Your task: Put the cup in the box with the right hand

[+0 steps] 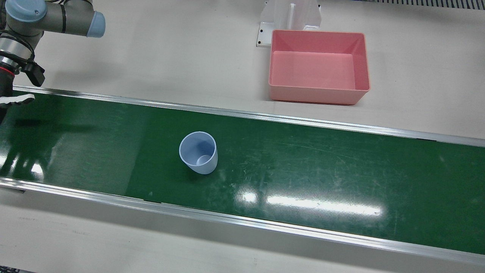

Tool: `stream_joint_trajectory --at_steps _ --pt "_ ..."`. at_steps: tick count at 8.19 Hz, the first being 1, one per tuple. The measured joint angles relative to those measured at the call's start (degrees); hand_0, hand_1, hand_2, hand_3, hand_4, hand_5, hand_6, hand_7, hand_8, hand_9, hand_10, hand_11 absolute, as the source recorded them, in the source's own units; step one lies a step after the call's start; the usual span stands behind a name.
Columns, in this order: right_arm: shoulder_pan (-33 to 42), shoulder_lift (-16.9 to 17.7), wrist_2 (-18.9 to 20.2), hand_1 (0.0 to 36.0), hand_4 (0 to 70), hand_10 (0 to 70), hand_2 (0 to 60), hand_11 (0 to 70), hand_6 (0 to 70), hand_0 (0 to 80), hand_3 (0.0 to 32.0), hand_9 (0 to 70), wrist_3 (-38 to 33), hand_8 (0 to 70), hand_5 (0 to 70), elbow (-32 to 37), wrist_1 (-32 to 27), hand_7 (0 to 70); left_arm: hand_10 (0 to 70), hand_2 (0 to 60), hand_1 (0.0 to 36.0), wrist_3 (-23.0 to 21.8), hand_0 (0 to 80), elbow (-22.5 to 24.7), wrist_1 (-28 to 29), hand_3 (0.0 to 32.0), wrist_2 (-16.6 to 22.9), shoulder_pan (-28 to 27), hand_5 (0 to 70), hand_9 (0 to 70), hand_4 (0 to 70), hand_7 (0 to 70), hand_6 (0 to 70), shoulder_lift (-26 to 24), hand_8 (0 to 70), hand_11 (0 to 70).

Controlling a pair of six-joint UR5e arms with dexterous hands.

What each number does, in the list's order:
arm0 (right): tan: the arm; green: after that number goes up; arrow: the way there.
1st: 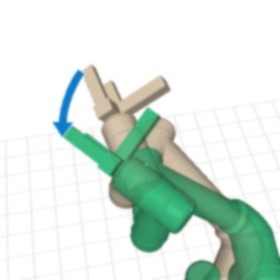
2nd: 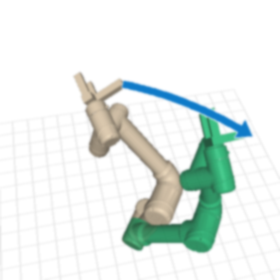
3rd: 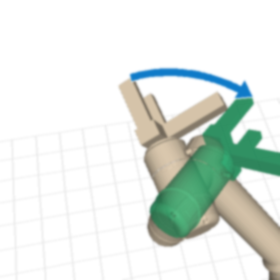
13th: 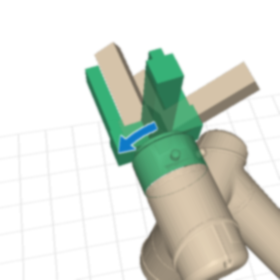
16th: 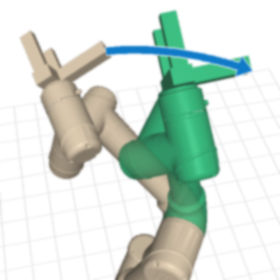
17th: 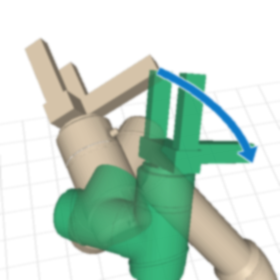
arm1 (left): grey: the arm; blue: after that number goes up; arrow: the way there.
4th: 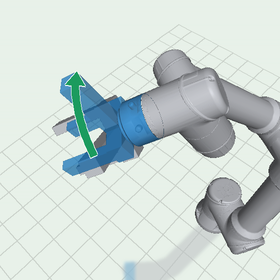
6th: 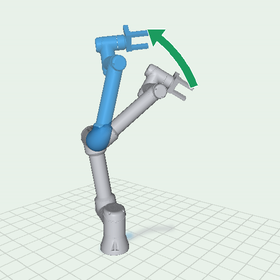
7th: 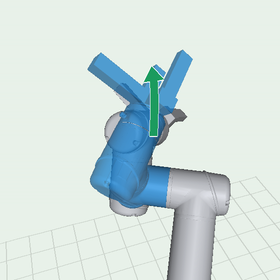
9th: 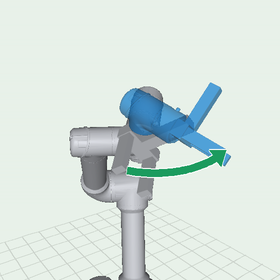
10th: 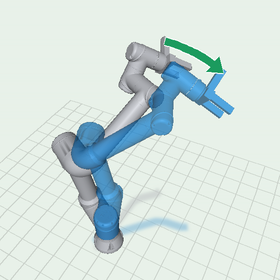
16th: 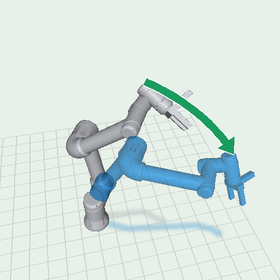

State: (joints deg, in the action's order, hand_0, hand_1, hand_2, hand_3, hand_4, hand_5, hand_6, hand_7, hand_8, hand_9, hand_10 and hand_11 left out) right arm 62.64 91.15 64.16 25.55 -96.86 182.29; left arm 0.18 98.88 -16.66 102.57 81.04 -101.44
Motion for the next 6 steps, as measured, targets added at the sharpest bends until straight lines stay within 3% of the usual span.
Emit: stream_joint_trajectory --at_steps 6 --pt "-0.1 0.0 0.0 0.0 28.6 1.2 0.0 2.0 9.0 42.6 0.0 18.9 0.0 9.3 2.1 0.1 0.0 43.3 0.0 0.0 0.0 0.0 0.0 0.0 0.1 0.0 0.0 0.0 0.0 0.0 0.0 0.0 0.0 -0.1 0.0 0.0"
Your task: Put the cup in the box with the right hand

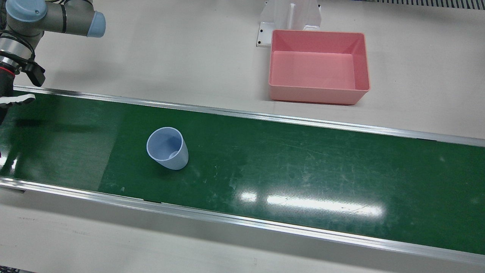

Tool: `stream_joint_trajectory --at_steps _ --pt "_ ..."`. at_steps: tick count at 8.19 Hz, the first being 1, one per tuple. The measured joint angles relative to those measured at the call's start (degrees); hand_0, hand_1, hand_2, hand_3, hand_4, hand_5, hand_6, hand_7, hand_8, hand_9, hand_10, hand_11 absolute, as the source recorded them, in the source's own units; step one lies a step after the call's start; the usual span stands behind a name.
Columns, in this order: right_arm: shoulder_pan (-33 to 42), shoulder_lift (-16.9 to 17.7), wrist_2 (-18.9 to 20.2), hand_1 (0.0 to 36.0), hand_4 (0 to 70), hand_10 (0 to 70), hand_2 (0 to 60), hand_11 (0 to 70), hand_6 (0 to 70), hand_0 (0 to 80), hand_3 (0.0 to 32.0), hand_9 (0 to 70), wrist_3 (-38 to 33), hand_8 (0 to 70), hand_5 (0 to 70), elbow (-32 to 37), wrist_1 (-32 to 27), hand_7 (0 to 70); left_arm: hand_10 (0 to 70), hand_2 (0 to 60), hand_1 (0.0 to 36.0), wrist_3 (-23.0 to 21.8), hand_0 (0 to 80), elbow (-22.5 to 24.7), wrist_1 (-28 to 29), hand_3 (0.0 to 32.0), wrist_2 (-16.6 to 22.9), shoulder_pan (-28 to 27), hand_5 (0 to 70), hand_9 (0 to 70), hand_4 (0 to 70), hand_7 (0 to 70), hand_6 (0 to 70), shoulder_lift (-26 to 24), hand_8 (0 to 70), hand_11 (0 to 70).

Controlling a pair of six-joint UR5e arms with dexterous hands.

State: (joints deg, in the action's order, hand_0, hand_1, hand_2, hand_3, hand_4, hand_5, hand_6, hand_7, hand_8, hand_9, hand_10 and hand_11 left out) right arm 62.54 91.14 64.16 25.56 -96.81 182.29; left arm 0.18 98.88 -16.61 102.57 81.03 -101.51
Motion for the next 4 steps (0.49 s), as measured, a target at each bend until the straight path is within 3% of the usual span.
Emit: stream_joint_trajectory --at_steps 4 --pt "0.0 -0.2 -0.1 0.0 31.0 1.0 0.0 1.7 9.2 42.8 0.0 19.2 0.0 9.3 1.9 -0.1 0.0 44.3 0.0 0.0 0.0 0.0 0.0 0.0 0.0 0.0 0.0 0.0 0.0 0.0 0.0 0.0 0.0 0.0 0.0 0.0"
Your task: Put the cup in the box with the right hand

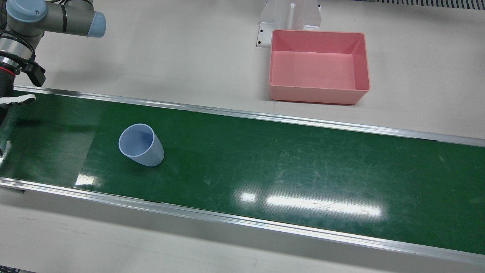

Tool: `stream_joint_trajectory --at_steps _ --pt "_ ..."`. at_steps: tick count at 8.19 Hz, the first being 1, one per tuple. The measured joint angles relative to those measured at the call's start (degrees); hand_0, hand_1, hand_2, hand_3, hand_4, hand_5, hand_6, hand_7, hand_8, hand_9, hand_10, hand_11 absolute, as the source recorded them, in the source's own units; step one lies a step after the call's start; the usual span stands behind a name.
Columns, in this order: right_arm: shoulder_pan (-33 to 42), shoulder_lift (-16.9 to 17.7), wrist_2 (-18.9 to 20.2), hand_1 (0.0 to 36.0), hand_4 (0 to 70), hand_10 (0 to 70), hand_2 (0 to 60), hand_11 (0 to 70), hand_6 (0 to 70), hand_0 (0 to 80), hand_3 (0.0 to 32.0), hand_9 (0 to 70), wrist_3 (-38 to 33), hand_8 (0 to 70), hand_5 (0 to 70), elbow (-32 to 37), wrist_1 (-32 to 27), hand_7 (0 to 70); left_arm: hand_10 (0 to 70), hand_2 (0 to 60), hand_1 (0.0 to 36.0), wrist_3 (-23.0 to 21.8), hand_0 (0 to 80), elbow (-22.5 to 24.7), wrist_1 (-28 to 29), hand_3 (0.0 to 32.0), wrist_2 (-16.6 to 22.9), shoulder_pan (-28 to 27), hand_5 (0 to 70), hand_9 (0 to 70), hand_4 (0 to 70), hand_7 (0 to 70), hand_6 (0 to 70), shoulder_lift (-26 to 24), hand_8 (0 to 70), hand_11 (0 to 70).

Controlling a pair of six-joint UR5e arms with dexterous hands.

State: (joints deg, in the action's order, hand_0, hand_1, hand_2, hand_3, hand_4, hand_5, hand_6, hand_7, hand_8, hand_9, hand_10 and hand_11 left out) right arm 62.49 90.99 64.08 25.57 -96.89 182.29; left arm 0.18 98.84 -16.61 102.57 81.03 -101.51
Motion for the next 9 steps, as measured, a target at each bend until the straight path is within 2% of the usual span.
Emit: stream_joint_trajectory --at_steps 6,9 --pt "-0.3 -0.6 0.0 0.0 33.8 1.1 0.0 1.7 9.3 42.7 0.0 19.4 1.3 9.3 1.7 0.6 0.0 45.2 0.0 0.0 0.0 0.0 0.0 -0.1 0.0 0.0 0.0 0.0 0.0 0.0 0.0 0.0 0.0 0.0 0.0 0.0" --pt "-0.5 -0.7 -0.2 0.0 37.5 1.1 0.0 1.6 9.4 42.5 0.0 19.5 2.0 9.3 1.4 0.8 0.0 46.4 0.0 0.0 0.0 0.0 0.0 -0.1 0.0 0.0 0.0 0.0 0.0 0.0 0.0 0.0 0.0 0.0 0.0 0.0"
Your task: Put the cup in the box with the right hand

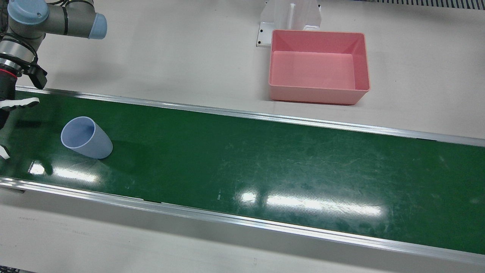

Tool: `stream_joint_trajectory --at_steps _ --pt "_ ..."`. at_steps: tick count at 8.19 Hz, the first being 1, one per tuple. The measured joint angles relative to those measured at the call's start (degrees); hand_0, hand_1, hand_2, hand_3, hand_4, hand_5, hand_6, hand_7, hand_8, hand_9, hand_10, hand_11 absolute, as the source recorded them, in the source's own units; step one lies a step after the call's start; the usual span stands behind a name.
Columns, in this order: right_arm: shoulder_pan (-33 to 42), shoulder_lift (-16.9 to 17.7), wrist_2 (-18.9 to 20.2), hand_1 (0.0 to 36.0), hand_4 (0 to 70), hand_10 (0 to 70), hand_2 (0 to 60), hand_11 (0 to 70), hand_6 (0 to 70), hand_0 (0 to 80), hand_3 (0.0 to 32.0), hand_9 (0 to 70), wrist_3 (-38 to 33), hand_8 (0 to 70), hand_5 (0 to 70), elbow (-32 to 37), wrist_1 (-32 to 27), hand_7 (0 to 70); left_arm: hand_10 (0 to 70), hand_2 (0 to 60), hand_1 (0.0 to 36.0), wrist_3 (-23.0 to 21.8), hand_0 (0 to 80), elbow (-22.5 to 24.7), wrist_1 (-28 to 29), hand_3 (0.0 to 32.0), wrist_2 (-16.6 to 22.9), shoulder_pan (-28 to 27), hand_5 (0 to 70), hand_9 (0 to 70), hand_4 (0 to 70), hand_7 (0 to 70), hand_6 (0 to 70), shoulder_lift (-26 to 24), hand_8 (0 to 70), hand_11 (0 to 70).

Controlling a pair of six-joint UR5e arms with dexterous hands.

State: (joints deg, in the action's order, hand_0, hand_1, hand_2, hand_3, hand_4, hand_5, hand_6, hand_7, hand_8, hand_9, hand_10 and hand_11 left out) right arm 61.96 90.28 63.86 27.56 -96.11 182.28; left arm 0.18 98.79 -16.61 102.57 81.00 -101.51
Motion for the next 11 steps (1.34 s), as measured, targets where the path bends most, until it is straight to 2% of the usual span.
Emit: stream_joint_trajectory --at_steps 4,5,8,9,10,11 --pt "-0.9 -0.7 -1.6 0.0 39.4 0.6 0.0 0.9 9.4 42.6 0.0 19.3 0.7 8.9 1.3 0.8 0.2 46.5 0.0 0.0 0.0 0.0 0.0 0.1 0.0 0.0 0.0 0.0 0.0 0.0 0.0 0.0 0.0 0.0 0.0 0.0" --pt "-0.9 -1.2 -1.7 0.0 36.8 0.8 0.0 1.3 9.2 42.3 0.0 19.0 0.7 9.1 1.4 0.8 0.9 44.9 0.0 0.0 0.0 0.0 0.0 0.1 0.0 0.0 0.0 0.0 0.0 0.0 0.0 0.0 0.0 0.0 0.0 0.0" --pt "-1.0 -2.1 -1.7 0.0 37.1 0.5 0.0 0.8 9.2 42.8 0.0 19.1 0.7 9.0 1.4 0.8 2.1 44.9 0.0 0.0 0.0 0.0 0.0 0.0 0.0 0.0 0.0 0.0 0.0 0.0 0.0 0.0 0.0 0.0 0.0 0.0" --pt "-1.0 -2.2 -1.7 0.0 40.6 0.6 0.0 0.9 9.9 43.3 0.0 19.8 0.7 9.2 1.3 0.8 2.2 46.9 0.0 0.0 0.0 0.0 0.0 0.0 0.0 0.0 0.0 0.0 0.0 0.0 0.0 0.0 0.0 0.0 0.0 0.0" --pt "-0.9 -2.2 -1.7 0.0 70.0 2.0 0.0 2.2 10.9 43.8 0.0 21.2 0.7 9.9 0.1 0.8 2.5 50.3 0.0 0.0 0.0 0.0 0.0 0.0 0.0 0.0 0.0 0.0 0.0 0.0 0.0 0.0 0.0 0.0 0.0 0.0" --pt "-0.8 -2.2 -1.7 0.0 70.0 4.3 9.2 4.3 12.0 41.9 0.0 22.4 0.6 10.0 0.0 0.7 3.1 56.7 0.0 0.0 0.0 0.0 0.0 0.0 0.0 0.0 0.0 0.0 0.0 0.0 0.0 0.0 0.0 0.0 0.0 0.0"
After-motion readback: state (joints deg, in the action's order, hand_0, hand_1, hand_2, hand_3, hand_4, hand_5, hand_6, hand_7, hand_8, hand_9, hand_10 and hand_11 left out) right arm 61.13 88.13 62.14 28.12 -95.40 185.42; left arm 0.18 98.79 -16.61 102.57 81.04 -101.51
